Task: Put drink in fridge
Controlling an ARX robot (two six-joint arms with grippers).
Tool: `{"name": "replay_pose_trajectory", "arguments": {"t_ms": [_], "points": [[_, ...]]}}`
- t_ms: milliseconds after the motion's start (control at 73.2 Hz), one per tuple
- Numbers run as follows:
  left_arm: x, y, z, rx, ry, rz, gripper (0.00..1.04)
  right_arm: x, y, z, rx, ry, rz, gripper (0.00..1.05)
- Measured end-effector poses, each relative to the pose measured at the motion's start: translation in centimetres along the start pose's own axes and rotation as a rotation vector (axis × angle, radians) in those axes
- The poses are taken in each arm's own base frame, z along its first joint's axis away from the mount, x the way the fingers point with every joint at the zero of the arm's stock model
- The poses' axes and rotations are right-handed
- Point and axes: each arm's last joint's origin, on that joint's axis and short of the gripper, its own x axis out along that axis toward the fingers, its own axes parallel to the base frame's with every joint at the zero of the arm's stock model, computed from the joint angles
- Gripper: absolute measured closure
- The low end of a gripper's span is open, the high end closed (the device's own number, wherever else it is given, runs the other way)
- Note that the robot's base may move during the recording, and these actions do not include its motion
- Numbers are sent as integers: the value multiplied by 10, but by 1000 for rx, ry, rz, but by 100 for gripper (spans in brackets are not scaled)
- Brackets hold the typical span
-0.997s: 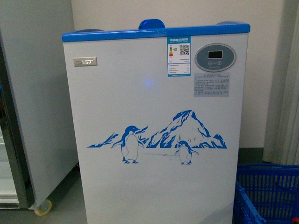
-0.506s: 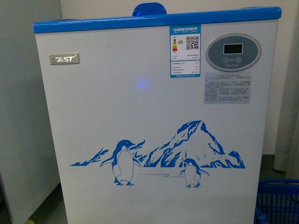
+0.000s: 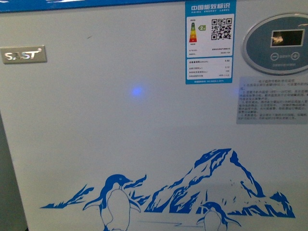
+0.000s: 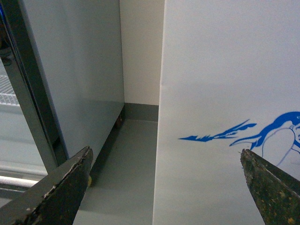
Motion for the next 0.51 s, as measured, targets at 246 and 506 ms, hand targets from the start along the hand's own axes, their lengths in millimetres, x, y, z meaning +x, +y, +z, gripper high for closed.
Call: {"name": "replay_pose_trajectory", "arguments": {"t_ms": [246,506], "points": [[0,0,0,0,0,1,8,0,0,0,0,0,-1,7],[0,0,0,0,0,0,8,11,-15,-7,65,238,-425,7]]}}
